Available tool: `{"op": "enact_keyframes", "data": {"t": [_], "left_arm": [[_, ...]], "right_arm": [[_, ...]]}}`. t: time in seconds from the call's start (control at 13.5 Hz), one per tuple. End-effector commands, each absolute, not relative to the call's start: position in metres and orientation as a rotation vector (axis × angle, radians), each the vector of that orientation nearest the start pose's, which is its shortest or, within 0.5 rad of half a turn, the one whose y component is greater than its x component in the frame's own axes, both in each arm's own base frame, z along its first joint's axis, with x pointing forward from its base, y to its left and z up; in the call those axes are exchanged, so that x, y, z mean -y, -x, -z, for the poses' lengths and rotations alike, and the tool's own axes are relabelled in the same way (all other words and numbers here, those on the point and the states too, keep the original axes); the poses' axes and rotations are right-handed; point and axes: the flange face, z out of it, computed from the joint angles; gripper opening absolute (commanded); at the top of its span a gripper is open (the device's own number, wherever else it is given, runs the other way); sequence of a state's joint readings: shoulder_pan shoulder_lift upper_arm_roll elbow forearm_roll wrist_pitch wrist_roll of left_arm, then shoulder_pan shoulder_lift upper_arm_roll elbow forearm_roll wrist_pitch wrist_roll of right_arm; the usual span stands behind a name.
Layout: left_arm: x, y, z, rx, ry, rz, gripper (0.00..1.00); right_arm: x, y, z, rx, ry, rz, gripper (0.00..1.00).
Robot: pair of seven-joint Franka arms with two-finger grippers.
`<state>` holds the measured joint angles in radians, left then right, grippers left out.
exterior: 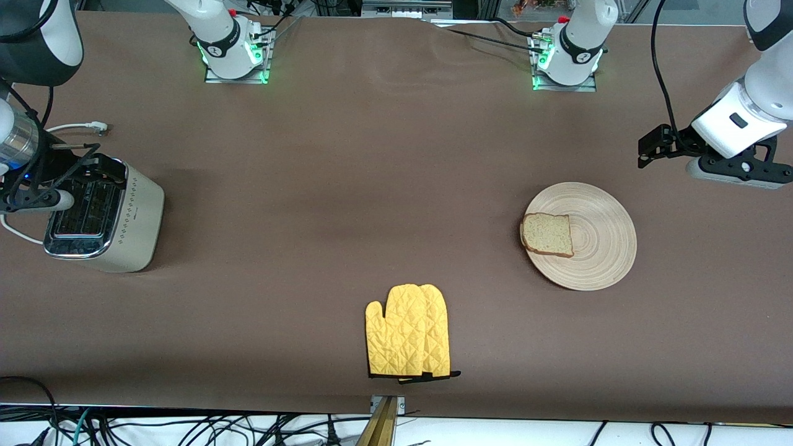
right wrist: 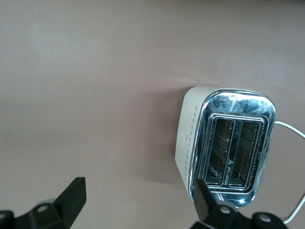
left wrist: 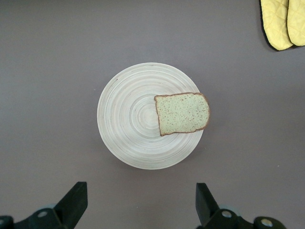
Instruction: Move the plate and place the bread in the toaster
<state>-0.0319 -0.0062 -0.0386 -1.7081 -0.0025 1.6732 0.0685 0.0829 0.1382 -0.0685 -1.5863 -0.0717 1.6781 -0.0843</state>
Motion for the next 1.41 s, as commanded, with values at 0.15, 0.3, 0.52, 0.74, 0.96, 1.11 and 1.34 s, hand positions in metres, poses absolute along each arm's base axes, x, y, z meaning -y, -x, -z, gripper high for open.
{"op": "enact_keyframes", "data": {"t": [0.15,0.3,0.52,0.74,0.96,1.11,1.34], "left_arm": [[0.041,-0.5554,-0.576,-0.207,3.16,-0.054,1.0],[0.0402,-0.5555,-0.576,-0.205,3.16,-0.054,1.0],[0.0402,-0.5555,-0.576,-0.205,3.16,-0.054,1.0],[0.0393,-0.5555,-0.576,-0.202,3.16,-0.053,1.0],[0.0393,-0.5555,-0.576,-0.202,3.16,-0.053,1.0],[0.0393,-0.5555,-0.576,-0.202,3.16,-0.053,1.0],[0.0391,-0.5508,-0.5736,-0.203,3.159,-0.114,1.0]], "right_arm": [[-0.0038,-0.6025,-0.5509,0.156,3.206,-0.067,1.0],[-0.0037,-0.6023,-0.5495,0.156,3.207,-0.072,1.0],[-0.0038,-0.6025,-0.5509,0.153,3.206,-0.067,1.0],[-0.0038,-0.6023,-0.5495,0.153,3.206,-0.072,1.0],[-0.0038,-0.6022,-0.5495,0.156,3.206,-0.072,1.0],[-0.003,-0.6026,-0.5485,0.153,3.206,-0.075,1.0],[-0.003,-0.6026,-0.5485,0.151,3.206,-0.075,1.0]]}}
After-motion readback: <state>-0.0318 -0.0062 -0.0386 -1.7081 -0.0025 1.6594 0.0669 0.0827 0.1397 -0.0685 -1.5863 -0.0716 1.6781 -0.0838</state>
